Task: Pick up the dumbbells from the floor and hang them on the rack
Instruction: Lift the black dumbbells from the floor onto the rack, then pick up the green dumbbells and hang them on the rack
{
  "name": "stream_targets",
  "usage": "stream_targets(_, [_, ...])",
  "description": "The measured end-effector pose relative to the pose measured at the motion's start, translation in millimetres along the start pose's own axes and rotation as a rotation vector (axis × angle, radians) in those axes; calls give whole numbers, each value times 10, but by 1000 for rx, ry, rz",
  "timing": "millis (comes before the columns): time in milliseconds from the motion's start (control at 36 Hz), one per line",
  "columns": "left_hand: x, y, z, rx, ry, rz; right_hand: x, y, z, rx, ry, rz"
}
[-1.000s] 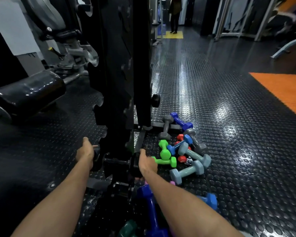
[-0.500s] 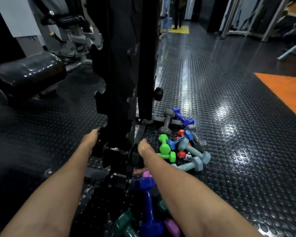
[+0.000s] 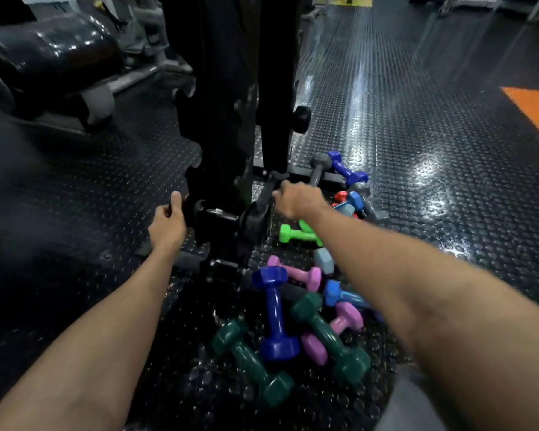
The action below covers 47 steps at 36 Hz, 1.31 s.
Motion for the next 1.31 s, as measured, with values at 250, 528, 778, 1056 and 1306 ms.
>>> stream_targets(250, [443, 348, 529, -159, 47, -45, 154, 38, -605, -110, 228, 274])
stream_targets(528, [1333, 820, 966, -94, -131, 154, 921, 313, -1083, -141, 211, 375])
stream_targets(778, [1431, 833, 957, 138, -224, 4, 1356, 624, -1160, -50, -148, 169])
stream_targets(1056, [1311, 838, 1216, 146, -176, 13, 1809, 1035, -1066, 18, -295, -48])
stream_targets(1306, [1145, 838, 1585, -34, -571, 181, 2104, 1518, -942, -312, -137, -311])
Point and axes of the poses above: each hand's wrist, its own y-axis away from the middle knuckle, its own x-axis out of the palm, z = x × y, the point moved 2 cm from there along -y, towards the middle knuckle, and after that the axes turned 4 degrees about z, right-handed, at the moved point
